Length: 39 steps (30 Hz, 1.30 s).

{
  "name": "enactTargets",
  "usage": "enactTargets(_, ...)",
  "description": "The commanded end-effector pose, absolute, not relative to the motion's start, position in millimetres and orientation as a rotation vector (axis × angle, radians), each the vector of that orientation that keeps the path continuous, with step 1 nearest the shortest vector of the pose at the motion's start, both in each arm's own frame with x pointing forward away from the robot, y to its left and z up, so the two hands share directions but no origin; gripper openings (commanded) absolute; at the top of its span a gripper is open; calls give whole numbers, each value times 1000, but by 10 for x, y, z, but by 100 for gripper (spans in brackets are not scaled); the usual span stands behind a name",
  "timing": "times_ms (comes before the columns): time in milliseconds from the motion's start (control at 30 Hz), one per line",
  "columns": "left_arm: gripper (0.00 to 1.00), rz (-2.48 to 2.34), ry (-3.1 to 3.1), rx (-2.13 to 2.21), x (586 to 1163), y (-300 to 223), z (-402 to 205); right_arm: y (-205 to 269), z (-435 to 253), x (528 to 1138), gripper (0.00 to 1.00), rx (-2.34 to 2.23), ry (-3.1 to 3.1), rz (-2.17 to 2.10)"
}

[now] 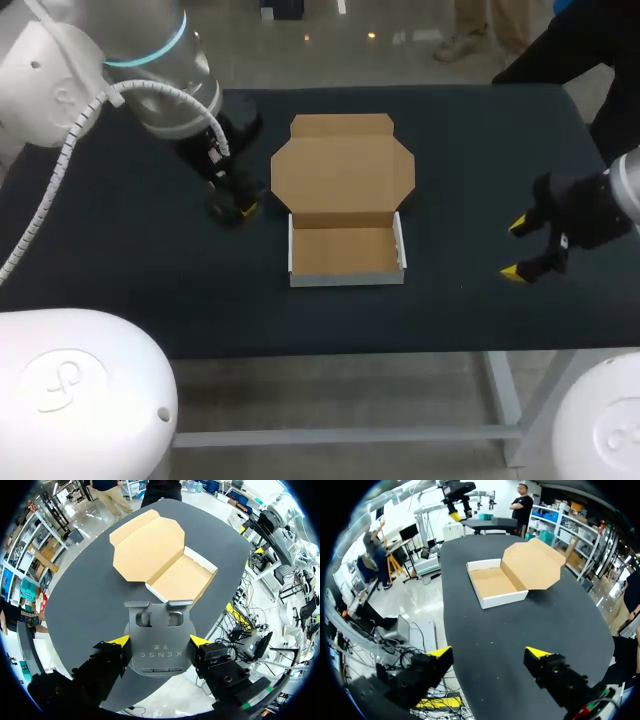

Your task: Assemble the packaging by folding the flat box into shape, placing the metal phone stand inside, and closing the box properly

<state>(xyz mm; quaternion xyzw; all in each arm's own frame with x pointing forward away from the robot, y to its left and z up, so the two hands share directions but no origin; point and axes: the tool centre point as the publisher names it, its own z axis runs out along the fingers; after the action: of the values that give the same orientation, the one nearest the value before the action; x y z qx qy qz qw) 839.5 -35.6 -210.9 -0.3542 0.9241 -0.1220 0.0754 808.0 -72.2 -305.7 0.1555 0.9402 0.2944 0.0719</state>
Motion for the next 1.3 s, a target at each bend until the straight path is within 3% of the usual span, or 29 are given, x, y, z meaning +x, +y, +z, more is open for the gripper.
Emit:
enactTargets(33,0,-326,2769,-1045,8414,-628,-2168,-730,-3052,8079,100,465,2826,891)
enactTargets(1300,0,-343,2883,-879,8586,-1877,-2812,-730,-3052,8079,100,465,2826,891)
